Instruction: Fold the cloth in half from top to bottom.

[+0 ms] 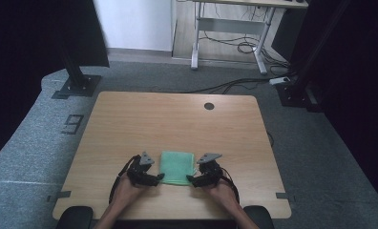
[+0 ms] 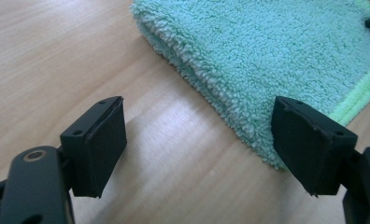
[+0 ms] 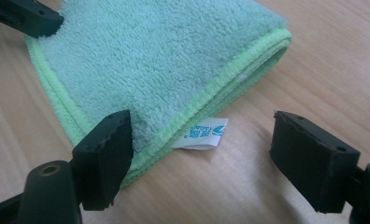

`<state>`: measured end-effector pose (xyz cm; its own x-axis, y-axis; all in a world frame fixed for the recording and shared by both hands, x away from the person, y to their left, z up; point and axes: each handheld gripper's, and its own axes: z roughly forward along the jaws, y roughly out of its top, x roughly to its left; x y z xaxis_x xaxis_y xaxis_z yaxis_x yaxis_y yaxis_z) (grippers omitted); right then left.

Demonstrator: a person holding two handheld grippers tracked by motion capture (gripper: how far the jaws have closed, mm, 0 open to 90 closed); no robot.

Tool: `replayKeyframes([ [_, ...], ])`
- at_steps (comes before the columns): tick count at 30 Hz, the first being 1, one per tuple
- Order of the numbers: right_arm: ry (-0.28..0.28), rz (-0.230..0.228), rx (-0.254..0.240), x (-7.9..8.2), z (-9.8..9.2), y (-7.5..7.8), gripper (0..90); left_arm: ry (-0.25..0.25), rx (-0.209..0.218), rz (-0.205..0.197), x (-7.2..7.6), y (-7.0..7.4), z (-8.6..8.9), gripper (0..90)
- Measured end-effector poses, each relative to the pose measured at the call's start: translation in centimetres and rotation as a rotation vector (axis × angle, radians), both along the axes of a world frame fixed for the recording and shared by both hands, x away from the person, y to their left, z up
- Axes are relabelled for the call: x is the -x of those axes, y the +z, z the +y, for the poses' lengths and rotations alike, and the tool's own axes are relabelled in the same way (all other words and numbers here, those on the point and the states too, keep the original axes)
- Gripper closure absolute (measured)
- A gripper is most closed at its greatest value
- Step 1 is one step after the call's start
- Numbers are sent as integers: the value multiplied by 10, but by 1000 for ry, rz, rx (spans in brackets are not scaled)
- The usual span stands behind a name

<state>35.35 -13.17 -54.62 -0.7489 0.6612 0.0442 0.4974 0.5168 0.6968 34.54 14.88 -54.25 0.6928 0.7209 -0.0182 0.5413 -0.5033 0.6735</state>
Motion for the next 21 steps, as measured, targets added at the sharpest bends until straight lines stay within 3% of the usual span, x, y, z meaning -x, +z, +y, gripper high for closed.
replayKeyframes([
  [21, -55, -13, -5, -48, -1, 0, 238, 51, 10, -17, -49, -2, -2, 180],
])
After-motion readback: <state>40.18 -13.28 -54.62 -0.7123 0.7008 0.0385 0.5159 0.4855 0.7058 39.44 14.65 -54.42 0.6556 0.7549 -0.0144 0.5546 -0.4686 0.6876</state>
